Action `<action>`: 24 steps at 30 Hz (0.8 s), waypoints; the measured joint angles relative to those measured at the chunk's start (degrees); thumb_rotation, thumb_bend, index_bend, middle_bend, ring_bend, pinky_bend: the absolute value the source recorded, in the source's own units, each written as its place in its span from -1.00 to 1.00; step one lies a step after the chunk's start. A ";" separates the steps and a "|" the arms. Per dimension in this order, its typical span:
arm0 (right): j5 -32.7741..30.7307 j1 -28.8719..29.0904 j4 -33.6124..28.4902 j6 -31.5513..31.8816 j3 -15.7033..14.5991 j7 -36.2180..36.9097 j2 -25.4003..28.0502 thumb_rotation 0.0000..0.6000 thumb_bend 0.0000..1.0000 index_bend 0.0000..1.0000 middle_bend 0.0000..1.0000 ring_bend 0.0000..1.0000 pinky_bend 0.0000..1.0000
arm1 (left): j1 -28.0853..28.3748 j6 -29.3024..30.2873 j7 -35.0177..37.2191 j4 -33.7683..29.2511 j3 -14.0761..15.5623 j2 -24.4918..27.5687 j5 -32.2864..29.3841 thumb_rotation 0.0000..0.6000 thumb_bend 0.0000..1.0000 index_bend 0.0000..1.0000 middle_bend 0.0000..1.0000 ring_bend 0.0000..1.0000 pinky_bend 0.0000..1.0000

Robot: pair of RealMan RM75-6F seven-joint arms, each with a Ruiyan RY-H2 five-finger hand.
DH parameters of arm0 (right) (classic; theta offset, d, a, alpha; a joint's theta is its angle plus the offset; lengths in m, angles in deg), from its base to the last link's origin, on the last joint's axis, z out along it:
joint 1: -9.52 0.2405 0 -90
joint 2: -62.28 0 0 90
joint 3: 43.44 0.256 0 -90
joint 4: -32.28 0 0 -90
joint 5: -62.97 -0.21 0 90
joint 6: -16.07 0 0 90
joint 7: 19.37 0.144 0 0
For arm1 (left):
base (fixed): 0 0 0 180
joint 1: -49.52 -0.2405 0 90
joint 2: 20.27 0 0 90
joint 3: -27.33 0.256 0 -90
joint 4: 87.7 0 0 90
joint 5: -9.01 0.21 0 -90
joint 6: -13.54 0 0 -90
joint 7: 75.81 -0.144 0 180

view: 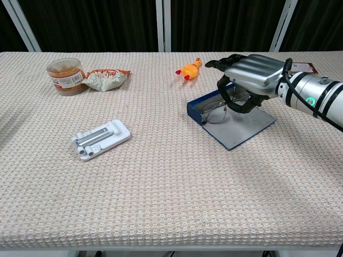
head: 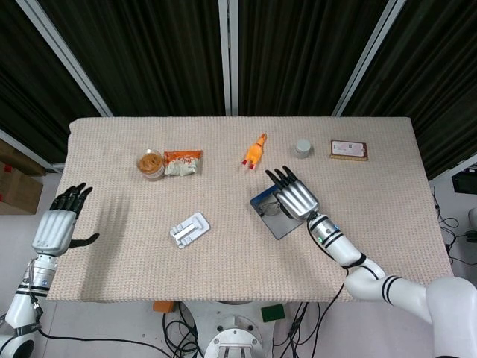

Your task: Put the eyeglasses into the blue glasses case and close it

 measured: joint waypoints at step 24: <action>-0.65 -0.35 0.07 2.47 -1.57 -0.31 0.72 1.00 -0.09 -0.45 -1.00 -1.00 -1.00 | 0.60 -1.35 -1.09 -0.81 0.07 0.14 -0.62 0.93 -0.76 -0.99 -1.00 -1.00 -0.71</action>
